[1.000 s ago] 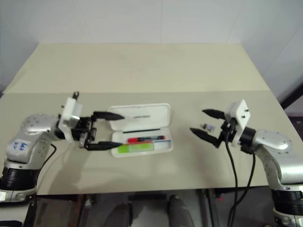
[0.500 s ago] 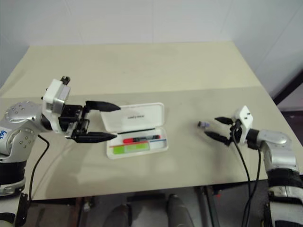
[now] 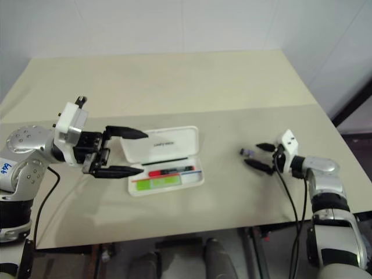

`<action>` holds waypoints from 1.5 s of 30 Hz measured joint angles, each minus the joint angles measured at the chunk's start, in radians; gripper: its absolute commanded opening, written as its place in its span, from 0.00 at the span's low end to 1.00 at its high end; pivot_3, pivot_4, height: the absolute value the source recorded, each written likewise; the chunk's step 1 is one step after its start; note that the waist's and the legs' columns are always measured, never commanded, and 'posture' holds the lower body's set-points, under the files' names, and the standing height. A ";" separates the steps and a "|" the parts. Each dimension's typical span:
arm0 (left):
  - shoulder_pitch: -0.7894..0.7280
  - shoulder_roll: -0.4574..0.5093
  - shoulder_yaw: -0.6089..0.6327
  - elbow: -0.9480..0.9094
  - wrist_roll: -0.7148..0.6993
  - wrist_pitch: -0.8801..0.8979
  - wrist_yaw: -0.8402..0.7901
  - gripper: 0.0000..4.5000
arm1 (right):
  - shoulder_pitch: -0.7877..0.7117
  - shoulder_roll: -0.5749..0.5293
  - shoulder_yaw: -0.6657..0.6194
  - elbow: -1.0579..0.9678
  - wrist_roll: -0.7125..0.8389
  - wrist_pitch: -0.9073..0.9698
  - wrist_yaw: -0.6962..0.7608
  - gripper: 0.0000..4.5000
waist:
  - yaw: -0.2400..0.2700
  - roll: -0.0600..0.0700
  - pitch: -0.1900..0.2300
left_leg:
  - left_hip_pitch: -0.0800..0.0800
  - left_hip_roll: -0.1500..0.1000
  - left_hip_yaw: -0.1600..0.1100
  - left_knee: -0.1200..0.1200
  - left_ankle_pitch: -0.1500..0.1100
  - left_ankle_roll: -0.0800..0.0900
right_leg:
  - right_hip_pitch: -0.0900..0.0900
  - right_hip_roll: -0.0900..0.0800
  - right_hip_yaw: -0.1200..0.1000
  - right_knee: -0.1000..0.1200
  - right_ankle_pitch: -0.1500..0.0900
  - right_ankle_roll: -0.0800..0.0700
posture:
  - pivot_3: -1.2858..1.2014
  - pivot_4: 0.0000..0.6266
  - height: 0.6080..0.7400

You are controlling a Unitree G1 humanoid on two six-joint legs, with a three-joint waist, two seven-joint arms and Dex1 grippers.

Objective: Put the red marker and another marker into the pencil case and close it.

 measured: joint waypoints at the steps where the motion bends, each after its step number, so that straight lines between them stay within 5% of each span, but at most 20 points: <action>1: 0.000 0.000 0.000 0.000 0.000 -0.003 -0.001 1.00 | -0.004 0.004 -0.001 0.008 0.000 -0.005 0.000 0.87 | -0.001 0.000 0.000 | 0.000 0.000 0.000 0.000 0.000 0.000 | 0.000 0.000 0.000 0.000 0.000 0.000 | 0.52 0.24 1.00; 11: -0.021 -0.005 -0.011 0.041 0.011 -0.028 -0.010 1.00 | -0.031 0.085 -0.001 0.003 0.000 0.002 0.016 0.09 | -0.019 0.000 0.000 | 0.000 0.000 0.000 0.000 0.001 -0.002 | 0.000 0.000 0.000 0.002 0.000 0.000 | 0.52 0.24 1.00; 18: -0.019 -0.007 -0.011 0.044 0.022 -0.049 -0.017 1.00 | 0.001 0.093 0.001 -0.119 0.002 0.033 0.038 0.09 | -0.020 0.000 0.000 | 0.000 0.000 0.000 0.000 0.001 -0.002 | 0.000 0.000 0.000 0.003 0.000 0.000 | 0.52 0.24 1.00; 25: 0.063 0.001 -0.009 0.045 0.051 -0.102 -0.040 1.00 | 0.047 0.084 0.013 -0.527 0.080 0.190 0.090 0.09 | -0.018 0.001 0.001 | 0.000 0.000 -0.001 0.000 0.001 -0.002 | -0.001 0.000 0.000 0.004 -0.001 0.001 | 0.52 0.24 1.00; 32: 0.139 0.003 0.000 0.038 0.065 -0.137 -0.039 1.00 | 0.142 0.121 0.155 -0.879 0.145 0.345 0.092 0.09 | -0.002 0.001 0.001 | 0.000 0.000 -0.001 0.000 0.001 -0.002 | -0.001 0.000 0.000 0.004 -0.001 0.000 | 0.52 0.24 1.00; 45: 0.169 0.002 0.001 0.016 0.068 -0.148 -0.009 1.00 | 0.113 0.177 0.305 -0.752 0.072 0.259 0.125 0.09 | 0.005 0.001 0.001 | -0.001 0.000 -0.001 0.000 0.001 -0.002 | -0.001 0.000 0.000 0.004 -0.002 -0.001 | 0.52 0.24 1.00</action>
